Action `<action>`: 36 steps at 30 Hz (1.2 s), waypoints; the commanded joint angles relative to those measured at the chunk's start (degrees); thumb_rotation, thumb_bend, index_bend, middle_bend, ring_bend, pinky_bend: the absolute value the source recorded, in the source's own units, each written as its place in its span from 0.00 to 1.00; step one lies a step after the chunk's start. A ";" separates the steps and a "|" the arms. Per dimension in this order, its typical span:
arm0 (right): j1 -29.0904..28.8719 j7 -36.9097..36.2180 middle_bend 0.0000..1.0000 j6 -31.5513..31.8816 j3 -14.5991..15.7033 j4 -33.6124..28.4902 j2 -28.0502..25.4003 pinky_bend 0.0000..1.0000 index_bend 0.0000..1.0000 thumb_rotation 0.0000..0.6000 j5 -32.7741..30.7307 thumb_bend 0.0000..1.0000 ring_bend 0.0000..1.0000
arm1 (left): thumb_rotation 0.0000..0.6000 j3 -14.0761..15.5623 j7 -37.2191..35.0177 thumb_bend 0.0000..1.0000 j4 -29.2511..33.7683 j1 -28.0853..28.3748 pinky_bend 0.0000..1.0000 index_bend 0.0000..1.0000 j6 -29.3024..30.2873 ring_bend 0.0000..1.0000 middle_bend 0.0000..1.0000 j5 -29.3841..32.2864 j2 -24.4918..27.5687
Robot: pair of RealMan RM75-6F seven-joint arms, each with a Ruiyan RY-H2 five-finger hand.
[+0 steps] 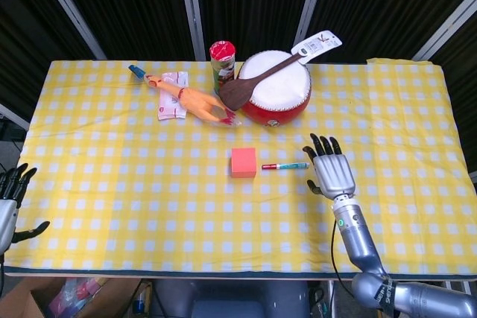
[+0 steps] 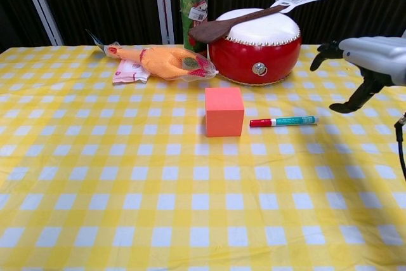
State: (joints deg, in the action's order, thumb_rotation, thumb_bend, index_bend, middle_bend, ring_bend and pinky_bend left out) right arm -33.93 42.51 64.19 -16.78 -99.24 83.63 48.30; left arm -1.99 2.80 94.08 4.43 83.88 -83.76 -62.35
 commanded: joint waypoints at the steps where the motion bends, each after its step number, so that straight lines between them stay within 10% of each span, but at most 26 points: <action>1: -3.42 1.04 0.04 -2.37 -1.30 5.74 3.73 0.00 0.25 1.00 -4.31 0.36 0.00 | 1.00 -0.08 -0.33 0.00 0.24 0.05 0.00 0.00 -0.14 0.00 0.00 0.18 0.25; 36: -13.44 -2.05 0.07 -9.96 0.35 24.50 14.03 0.00 0.33 1.00 -15.17 0.36 0.00 | 1.00 -0.32 -2.81 0.00 0.64 0.75 0.00 0.00 -1.95 0.00 0.00 1.09 1.29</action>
State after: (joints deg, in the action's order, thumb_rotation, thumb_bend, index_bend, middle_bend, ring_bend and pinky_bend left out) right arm -47.20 40.75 54.52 -16.58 -75.20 97.34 33.39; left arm -2.30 0.00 94.72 5.19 81.92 -82.67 -61.05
